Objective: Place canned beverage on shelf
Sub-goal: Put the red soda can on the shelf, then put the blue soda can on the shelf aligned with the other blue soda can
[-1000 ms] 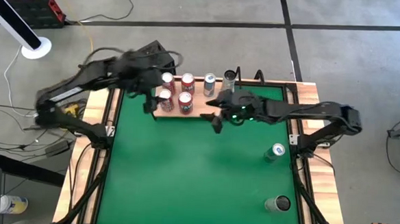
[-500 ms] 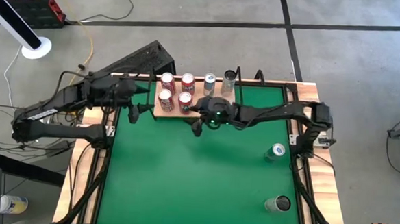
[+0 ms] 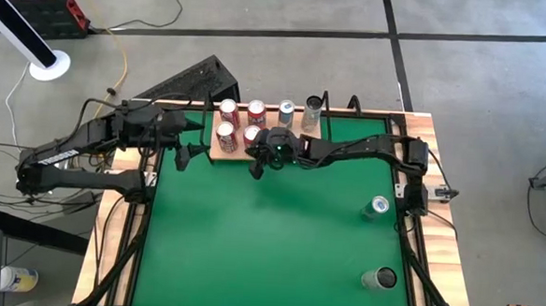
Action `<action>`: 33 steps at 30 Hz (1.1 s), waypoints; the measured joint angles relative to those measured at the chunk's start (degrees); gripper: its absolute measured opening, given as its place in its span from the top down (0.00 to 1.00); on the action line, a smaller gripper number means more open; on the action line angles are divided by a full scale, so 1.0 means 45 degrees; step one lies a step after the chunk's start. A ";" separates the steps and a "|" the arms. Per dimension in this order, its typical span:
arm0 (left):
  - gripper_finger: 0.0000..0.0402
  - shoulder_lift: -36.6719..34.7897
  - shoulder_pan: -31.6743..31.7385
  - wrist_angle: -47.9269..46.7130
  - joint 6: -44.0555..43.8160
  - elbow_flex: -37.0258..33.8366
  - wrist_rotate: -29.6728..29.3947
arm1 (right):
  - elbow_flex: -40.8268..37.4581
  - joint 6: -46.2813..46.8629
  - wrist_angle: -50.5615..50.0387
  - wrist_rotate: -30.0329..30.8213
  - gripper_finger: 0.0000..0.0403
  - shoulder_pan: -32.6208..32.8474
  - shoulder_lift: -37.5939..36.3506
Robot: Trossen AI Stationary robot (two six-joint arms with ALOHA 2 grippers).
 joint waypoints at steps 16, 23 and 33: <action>0.20 0.0106 -0.0017 -0.0142 0.0068 -0.0005 -0.0123 | 0.0114 -0.0061 -0.0149 0.0070 0.96 -0.0621 -0.0006; 0.20 0.0106 -0.0017 -0.0146 0.0039 -0.0005 -0.0133 | 0.0114 -0.0054 -0.0025 0.0087 0.92 -0.0810 -0.0006; 0.20 0.0145 -0.0013 -0.0194 0.0006 -0.0005 -0.0138 | 0.0493 0.0274 -0.2403 -0.0728 0.92 -0.0022 -0.1449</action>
